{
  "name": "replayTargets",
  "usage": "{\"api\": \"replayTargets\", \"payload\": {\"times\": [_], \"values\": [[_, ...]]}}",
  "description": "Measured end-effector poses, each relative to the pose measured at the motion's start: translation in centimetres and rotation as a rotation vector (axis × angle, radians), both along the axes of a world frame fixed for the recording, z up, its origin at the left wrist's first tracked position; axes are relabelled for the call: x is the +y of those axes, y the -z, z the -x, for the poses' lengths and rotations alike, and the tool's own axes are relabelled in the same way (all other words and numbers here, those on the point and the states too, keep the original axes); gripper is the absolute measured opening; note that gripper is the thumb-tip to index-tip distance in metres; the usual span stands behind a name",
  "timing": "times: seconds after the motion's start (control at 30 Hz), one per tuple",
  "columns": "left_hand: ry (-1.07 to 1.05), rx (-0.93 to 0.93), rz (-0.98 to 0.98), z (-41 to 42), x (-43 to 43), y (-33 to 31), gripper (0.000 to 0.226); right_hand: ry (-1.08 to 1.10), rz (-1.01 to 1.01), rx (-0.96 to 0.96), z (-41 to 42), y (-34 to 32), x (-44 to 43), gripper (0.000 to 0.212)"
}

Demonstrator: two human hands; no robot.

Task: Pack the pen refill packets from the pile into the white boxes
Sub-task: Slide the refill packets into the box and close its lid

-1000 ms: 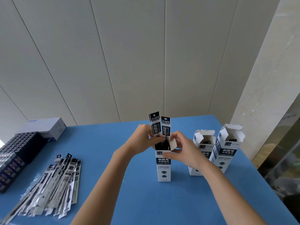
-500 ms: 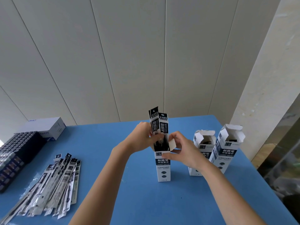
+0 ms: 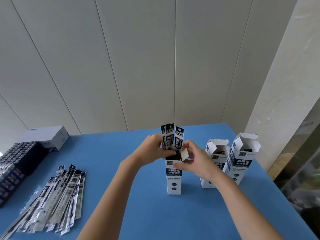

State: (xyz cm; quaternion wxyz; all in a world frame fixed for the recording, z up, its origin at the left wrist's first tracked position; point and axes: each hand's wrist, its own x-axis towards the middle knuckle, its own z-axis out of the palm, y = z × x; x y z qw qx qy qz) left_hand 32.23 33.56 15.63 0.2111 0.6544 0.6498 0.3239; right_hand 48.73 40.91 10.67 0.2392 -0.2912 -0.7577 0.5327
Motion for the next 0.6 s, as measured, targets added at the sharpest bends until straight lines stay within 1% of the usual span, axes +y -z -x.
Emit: {"api": "replayTargets", "payload": {"times": [0.03,0.13,0.17,0.2,0.27,0.37,0.5,0.53,0.6], "values": [[-0.018,0.013,-0.002,0.3,-0.1,-0.2,0.018,-0.001,0.001,0.003,0.0,0.0,0.0,0.044],[-0.098,-0.013,-0.069,0.9,-0.3,-0.9,0.045,-0.002,0.002,0.010,0.0,0.0,0.1,0.042],[-0.123,-0.009,-0.096,1.0,-0.2,-0.8,0.048,-0.004,-0.002,0.009,0.0,0.0,0.1,0.042],[-0.135,0.013,-0.102,0.8,-0.1,-0.8,0.043,-0.005,-0.008,0.008,0.0,0.1,0.1,0.042],[-0.123,0.064,-0.042,0.4,0.1,-0.5,0.015,-0.005,-0.015,0.006,0.0,0.1,0.0,0.042],[-0.111,0.094,0.016,0.1,0.5,0.1,0.018,-0.004,-0.019,0.009,-0.1,0.0,0.0,0.042],[-0.102,0.157,0.033,0.3,0.6,-0.6,0.019,-0.004,-0.021,0.011,-0.1,0.0,0.1,0.042],[-0.105,0.153,0.022,0.4,0.5,-0.9,0.020,-0.007,-0.021,0.010,-0.1,0.0,0.1,0.042],[-0.113,0.089,-0.035,0.6,0.4,-1.6,0.017,-0.010,-0.017,0.008,-0.2,0.0,0.1,0.042]]}}
